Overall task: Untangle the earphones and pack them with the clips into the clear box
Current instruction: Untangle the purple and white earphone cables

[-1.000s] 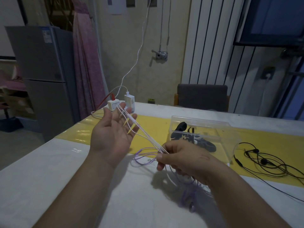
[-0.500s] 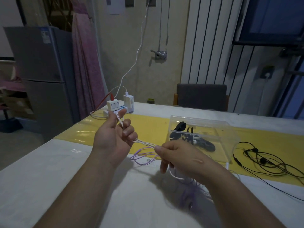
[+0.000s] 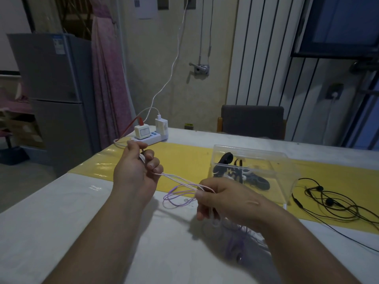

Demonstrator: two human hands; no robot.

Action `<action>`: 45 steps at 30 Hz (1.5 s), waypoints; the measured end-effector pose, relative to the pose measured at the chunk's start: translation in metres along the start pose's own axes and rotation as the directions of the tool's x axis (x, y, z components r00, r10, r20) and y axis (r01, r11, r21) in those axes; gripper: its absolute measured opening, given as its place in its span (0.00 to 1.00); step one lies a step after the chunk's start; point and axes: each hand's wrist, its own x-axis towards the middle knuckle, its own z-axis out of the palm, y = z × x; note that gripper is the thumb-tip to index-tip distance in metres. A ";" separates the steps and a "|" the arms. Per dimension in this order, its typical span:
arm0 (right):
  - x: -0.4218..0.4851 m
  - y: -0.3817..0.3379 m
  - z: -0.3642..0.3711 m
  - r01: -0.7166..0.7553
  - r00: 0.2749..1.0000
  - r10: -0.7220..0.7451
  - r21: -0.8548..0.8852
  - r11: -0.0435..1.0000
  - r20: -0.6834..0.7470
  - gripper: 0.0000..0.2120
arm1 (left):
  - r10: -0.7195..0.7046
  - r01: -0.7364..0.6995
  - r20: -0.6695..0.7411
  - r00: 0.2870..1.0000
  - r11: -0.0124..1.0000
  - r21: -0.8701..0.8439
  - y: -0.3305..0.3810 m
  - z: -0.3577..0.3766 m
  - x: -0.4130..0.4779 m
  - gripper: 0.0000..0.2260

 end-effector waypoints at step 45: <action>0.010 0.006 -0.003 0.034 0.880 -0.037 -0.015 0.999 -0.474 0.12 | -0.076 0.063 -0.106 0.991 0.990 -0.123 -0.002 0.000 0.001 0.18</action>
